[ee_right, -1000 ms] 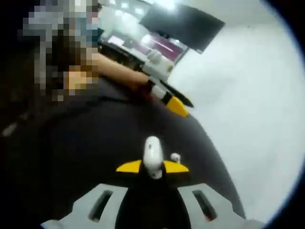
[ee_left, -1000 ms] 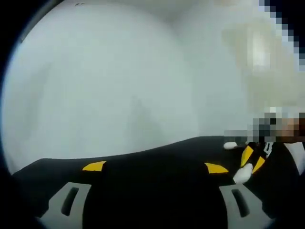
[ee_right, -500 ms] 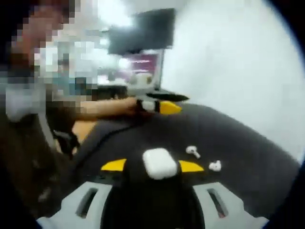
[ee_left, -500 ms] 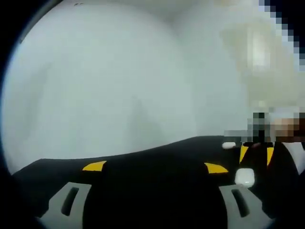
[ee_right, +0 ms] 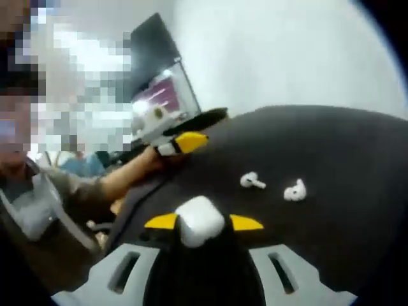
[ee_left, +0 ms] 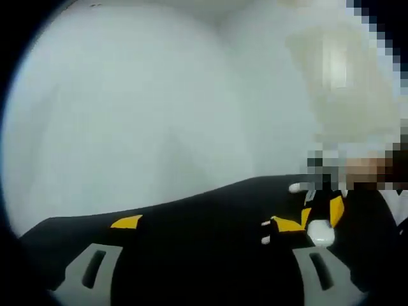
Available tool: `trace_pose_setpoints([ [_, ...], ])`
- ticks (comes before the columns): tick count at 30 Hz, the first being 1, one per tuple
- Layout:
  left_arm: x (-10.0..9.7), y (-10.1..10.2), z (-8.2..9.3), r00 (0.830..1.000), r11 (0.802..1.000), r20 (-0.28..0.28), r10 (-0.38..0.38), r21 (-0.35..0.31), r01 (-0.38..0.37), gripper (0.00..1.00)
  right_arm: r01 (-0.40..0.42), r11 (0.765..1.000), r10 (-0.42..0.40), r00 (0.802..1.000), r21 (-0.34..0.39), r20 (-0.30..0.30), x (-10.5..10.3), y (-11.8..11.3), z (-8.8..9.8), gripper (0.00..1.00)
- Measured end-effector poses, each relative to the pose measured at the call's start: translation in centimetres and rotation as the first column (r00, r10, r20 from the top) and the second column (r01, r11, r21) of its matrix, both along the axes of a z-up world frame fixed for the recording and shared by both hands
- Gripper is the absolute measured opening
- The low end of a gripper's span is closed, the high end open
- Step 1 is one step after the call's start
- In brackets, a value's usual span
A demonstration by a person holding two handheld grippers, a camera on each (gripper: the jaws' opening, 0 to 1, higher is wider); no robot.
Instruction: Pick up three earphones and place each one into its charging case using tactile feedback, ensure that each earphone is properly inserted and securely positioned inside the case.
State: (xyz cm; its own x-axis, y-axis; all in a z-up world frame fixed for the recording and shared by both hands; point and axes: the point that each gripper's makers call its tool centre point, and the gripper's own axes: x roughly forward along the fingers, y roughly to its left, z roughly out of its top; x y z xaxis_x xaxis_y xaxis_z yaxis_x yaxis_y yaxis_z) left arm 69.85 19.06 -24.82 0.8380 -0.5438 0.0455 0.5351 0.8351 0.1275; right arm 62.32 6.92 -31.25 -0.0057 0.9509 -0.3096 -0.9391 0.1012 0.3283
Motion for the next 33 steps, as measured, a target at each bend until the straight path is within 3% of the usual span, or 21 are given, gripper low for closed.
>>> trace_pose_setpoints([
  [4,-0.8,-1.3,-0.2,0.998,0.998,-0.005,-0.055,0.025,0.055,0.73,-0.036,0.998,0.026,0.980,0.049,0.196,-0.4,-0.2,0.6,0.28],
  [7,-1.2,-1.7,-0.2,0.997,0.997,-0.013,-0.078,0.022,0.078,0.73,-0.097,0.994,0.067,0.910,0.051,0.410,-1.3,-0.5,1.5,0.24],
  [8,-1.3,-1.8,-0.1,0.996,0.996,-0.015,-0.088,0.016,0.088,0.73,-0.119,0.992,0.086,0.873,0.039,0.480,-1.7,-0.6,1.7,0.24],
  [12,-2.7,-3.2,0.4,0.983,0.983,-0.033,-0.183,-0.037,0.181,0.65,-0.151,0.989,0.123,0.795,-0.003,0.594,-2.3,-0.9,2.0,0.23],
  [15,-4.4,-4.9,0.4,0.951,0.952,-0.057,-0.303,-0.062,0.299,0.57,-0.171,0.985,0.151,0.733,-0.036,0.664,-2.9,-1.2,2.2,0.21],
  [16,-4.9,-5.5,0.3,0.941,0.942,-0.063,-0.334,-0.054,0.331,0.55,-0.176,0.984,0.157,0.721,-0.041,0.675,-3.0,-1.3,2.3,0.21],
  [20,-6.7,-7.9,-1.7,0.891,0.896,-0.130,-0.436,0.027,0.443,0.54,-0.175,0.983,0.162,0.713,-0.050,0.682,-3.0,-1.5,2.3,0.20],
  [23,-7.4,-9.0,-2.9,0.873,0.873,-0.162,-0.460,0.100,0.478,0.48,-0.176,0.983,0.166,0.711,-0.056,0.684,-2.9,-1.6,2.3,0.20],
  [27,-9.2,-10.9,-3.8,0.814,0.818,-0.219,-0.538,0.096,0.567,0.41,-0.174,0.983,0.162,0.705,-0.054,0.690,-2.8,-1.5,2.4,0.19],
  [29,-9.7,-11.5,-4.2,0.793,0.803,-0.256,-0.553,0.091,0.589,0.33,-0.176,0.983,0.163,0.700,-0.053,0.695,-2.8,-1.4,2.5,0.19],
  [32,-9.8,-11.6,-4.5,0.791,0.800,-0.275,-0.547,0.108,0.590,0.22,-0.179,0.983,0.163,0.701,-0.049,0.695,-2.9,-1.2,2.5,0.19],
  [33,-9.8,-11.6,-4.7,0.788,0.797,-0.282,-0.547,0.111,0.593,0.21,-0.183,0.982,0.161,0.710,-0.041,0.686,-2.9,-1.0,2.6,0.19],
])
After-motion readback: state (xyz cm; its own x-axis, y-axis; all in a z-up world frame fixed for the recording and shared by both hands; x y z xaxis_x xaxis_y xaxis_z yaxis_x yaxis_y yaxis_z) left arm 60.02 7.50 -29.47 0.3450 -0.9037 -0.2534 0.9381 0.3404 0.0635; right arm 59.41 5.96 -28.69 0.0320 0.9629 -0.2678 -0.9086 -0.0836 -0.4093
